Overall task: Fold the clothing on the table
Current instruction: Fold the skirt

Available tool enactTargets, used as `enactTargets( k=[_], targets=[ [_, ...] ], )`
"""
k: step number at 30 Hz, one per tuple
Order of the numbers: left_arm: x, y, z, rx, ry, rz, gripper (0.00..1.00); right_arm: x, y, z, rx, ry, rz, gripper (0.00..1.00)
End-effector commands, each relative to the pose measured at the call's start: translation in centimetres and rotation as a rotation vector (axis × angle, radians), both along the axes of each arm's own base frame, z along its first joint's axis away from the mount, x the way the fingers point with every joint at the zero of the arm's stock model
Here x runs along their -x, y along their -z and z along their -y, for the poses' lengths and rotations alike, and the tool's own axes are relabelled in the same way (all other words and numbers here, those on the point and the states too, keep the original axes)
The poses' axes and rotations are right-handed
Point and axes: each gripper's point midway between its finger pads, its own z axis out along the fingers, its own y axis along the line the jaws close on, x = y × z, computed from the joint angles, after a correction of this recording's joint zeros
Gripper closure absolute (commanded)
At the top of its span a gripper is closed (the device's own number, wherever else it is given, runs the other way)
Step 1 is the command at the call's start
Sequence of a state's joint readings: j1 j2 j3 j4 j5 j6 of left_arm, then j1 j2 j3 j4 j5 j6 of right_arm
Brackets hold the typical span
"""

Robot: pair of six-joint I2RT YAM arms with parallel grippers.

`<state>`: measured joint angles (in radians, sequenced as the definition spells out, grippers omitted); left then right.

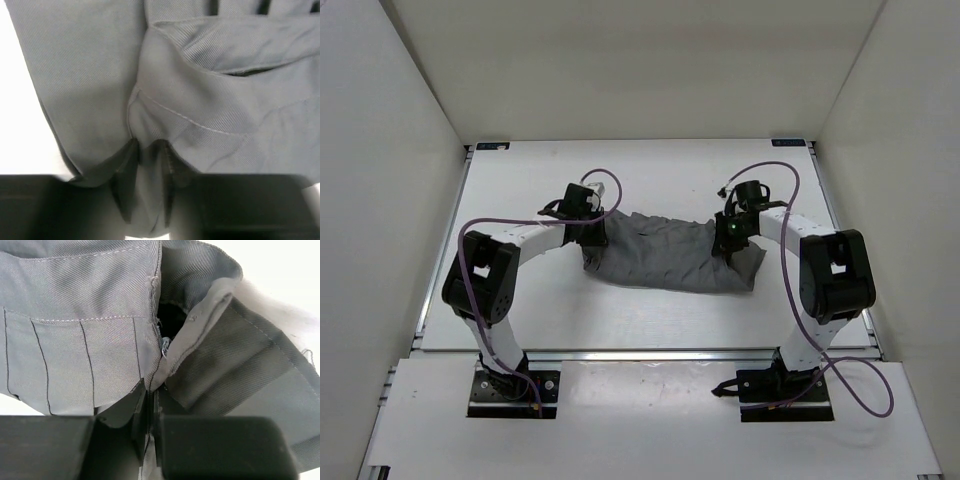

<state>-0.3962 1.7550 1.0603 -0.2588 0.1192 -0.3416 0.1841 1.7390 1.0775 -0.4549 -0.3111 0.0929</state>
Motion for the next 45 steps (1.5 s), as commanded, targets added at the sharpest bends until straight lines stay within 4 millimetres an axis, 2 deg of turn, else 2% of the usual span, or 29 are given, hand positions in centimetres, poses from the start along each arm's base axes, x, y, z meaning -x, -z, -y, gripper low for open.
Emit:
enactTargets(
  k=[1, 4, 5, 6, 8, 10, 12, 13, 14, 16, 19, 22, 23, 25, 28, 30, 33, 36, 37, 38, 39, 41, 42, 43, 44, 45],
  targets=[
    [-1.9, -1.5, 1.2, 0.025, -0.007, 0.052, 0.79, -1.8, -1.0, 0.7, 0.0, 0.017, 0.056, 0.97],
    [-2.5, -0.4, 0.9, -0.007, -0.034, 0.015, 0.96, -1.7, -0.9, 1.3, -0.01, 0.04, 0.055, 1.0],
    [-2.3, 0.4, 0.8, -0.027, -0.036, -0.01, 0.99, -1.5, -0.9, 1.6, -0.012, 0.046, 0.051, 1.0],
    [-2.4, 0.1, 1.3, -0.028, -0.03, -0.008, 1.0, -1.4, -1.1, 1.8, -0.01, 0.056, 0.058, 1.0],
    [-2.2, 1.5, 0.9, -0.068, -0.046, -0.054, 1.0, -1.7, -1.5, 2.6, -0.016, 0.081, 0.073, 1.0],
    [-2.4, 1.3, 1.0, -0.086, -0.049, -0.051, 1.0, -1.3, -1.6, 3.5, -0.025, 0.121, 0.071, 1.0],
    [-1.8, 2.1, 0.7, -0.099, -0.058, -0.082, 1.0, -0.7, -1.1, 4.0, -0.034, 0.149, 0.057, 1.0],
    [-2.3, 2.0, 0.3, -0.104, -0.073, -0.069, 1.0, -0.3, -0.9, 4.4, -0.046, 0.163, 0.048, 1.0],
    [-2.3, 2.1, 0.2, -0.104, -0.074, -0.067, 1.0, -0.7, -1.2, 4.7, -0.059, 0.177, 0.062, 1.0],
    [-2.3, 2.1, -0.4, -0.095, -0.094, -0.071, 1.0, 0.3, -0.3, 5.2, -0.066, 0.195, 0.035, 1.0],
    [-2.3, 1.9, -0.6, -0.086, -0.099, -0.07, 1.0, 0.7, 0.5, 5.5, -0.057, 0.204, 0.013, 1.0],
    [-2.4, 1.7, -0.5, -0.086, -0.083, -0.066, 1.0, 1.0, 0.9, 4.8, -0.06, 0.191, -0.007, 0.99],
    [-2.4, 1.5, -0.4, -0.083, -0.077, -0.063, 1.0, 0.6, 0.3, 4.7, -0.061, 0.189, 0.008, 1.0],
    [-2.3, 1.5, -0.1, -0.093, -0.069, -0.065, 1.0, 0.0, -0.3, 4.2, -0.069, 0.179, 0.022, 0.92],
    [-2.2, 0.9, -0.3, -0.087, -0.072, -0.06, 0.99, -1.7, -2.1, 4.3, -0.055, 0.166, 0.077, 0.72],
    [-1.4, 0.4, -0.4, -0.099, -0.074, -0.068, 1.0, -2.6, -3.4, 4.4, -0.059, 0.166, 0.098, 0.57],
    [0.7, 0.6, -0.9, -0.117, -0.089, -0.113, 1.0, -5.1, -6.2, 4.8, -0.065, 0.173, 0.153, 0.46],
    [3.4, 0.3, -0.6, -0.094, -0.077, -0.132, 1.0, -6.1, -7.8, 5.4, -0.041, 0.172, 0.188, 0.42],
    [3.8, -0.2, -0.7, -0.088, -0.083, -0.116, 1.0, -5.8, -7.3, 5.6, -0.035, 0.176, 0.169, 0.41],
    [4.6, -0.4, -0.1, -0.081, -0.065, -0.111, 1.0, -5.9, -8.1, 5.6, -0.032, 0.173, 0.192, 0.42],
    [5.1, -0.9, 0.1, -0.072, -0.065, -0.101, 1.0, -5.6, -7.8, 5.7, -0.029, 0.176, 0.18, 0.41],
    [5.8, -2.2, 0.9, -0.053, -0.054, -0.073, 1.0, -4.3, -7.6, 6.2, -0.007, 0.194, 0.173, 0.39],
    [6.0, -2.3, 1.0, -0.051, -0.053, -0.07, 0.95, -3.2, -7.1, 6.2, -0.009, 0.192, 0.16, 0.37],
    [5.5, -3.2, 0.6, -0.059, -0.07, -0.033, 0.84, -2.8, -7.0, 6.2, -0.009, 0.19, 0.159, 0.32],
    [5.3, -3.6, 0.4, -0.054, -0.08, -0.022, 0.81, -1.7, -6.3, 6.2, -0.02, 0.197, 0.145, 0.25],
    [4.9, -4.1, 0.0, -0.047, -0.091, -0.01, 0.73, -0.8, -6.0, 6.5, -0.02, 0.201, 0.144, 0.22]
  ],
)
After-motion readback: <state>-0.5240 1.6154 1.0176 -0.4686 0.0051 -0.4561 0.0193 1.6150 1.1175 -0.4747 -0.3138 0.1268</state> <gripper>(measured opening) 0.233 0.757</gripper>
